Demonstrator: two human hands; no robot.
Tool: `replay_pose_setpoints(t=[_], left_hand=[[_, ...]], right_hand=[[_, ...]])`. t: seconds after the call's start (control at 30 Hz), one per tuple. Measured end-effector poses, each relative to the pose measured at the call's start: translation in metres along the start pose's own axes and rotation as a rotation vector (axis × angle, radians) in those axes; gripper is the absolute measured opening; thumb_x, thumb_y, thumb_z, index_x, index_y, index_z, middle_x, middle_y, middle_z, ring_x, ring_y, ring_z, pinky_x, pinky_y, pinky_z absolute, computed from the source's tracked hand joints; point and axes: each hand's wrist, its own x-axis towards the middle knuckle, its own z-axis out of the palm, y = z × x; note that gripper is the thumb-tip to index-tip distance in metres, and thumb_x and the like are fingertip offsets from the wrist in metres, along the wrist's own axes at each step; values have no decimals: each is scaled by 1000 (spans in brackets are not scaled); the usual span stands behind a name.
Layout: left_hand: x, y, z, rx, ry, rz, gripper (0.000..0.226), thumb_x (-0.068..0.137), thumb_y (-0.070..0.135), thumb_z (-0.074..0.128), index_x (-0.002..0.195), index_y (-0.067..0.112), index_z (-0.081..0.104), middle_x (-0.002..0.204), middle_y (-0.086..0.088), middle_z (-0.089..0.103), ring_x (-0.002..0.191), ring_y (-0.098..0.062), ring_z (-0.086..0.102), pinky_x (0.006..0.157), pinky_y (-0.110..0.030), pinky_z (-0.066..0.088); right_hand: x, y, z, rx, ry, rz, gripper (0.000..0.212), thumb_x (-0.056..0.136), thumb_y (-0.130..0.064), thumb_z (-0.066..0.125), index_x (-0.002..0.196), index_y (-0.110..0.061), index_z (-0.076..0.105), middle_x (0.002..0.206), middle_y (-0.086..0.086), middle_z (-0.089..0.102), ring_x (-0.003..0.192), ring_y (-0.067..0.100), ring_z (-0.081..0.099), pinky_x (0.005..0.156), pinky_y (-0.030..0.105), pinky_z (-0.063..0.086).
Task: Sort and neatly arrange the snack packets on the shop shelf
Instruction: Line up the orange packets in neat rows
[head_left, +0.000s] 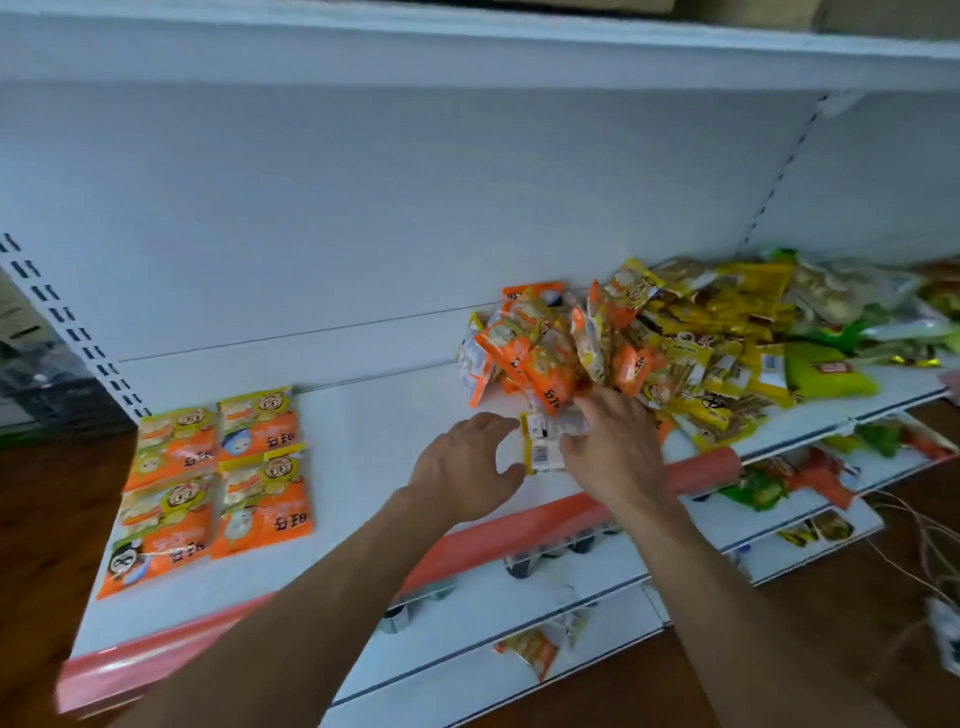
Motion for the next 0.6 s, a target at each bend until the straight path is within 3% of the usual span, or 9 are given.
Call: replay_pose_setpoints(t=[0.1,0.17,0.33,0.43,0.5,0.6], left_hand=[[18,24,27,-43,38,63,69,89,37,61,151,27,32,157,0,31,142,-18,32,112,-28,26],[26,33,43,-44,52,86,71,87,38,62,150,29,32,156,1,33,140,-18,34,112,-30,29],[35,37,58,51,150,49,64,89,52,58,146,33,39,146,6,45,130,-18,44,104,-32,35],[32,35,54,49,191,74,49,91,46,58,137,30,54,138,4,55,124,-21,51,102,-33,40],[26,28,48,25,225,81,41,91,33,61,131,24,61,133,0,60,121,-23,55,101,-31,42],[12,20,40,-109,318,5,33,88,20,63,121,20,68,123,3,65,110,-17,62,97,-24,43]], right_hand=[[-7,22,12,121,-49,-34,48,90,-30,60,135,-14,54,145,6,43,134,29,36,111,41,31],[-11,33,17,259,-69,-57,44,93,-22,57,136,-14,53,145,3,43,133,24,38,110,35,34],[0,45,6,410,98,-76,23,93,-25,60,115,-17,62,114,-3,64,100,17,61,78,32,50],[7,41,-4,427,265,-104,9,88,-20,68,95,-16,63,93,-6,65,79,15,62,60,27,45],[16,38,-11,461,311,-91,12,88,-21,70,94,-16,61,92,-6,62,76,13,59,58,24,40],[28,31,-13,483,294,-125,23,89,-24,69,109,-15,63,105,-1,62,88,17,60,67,32,49]])
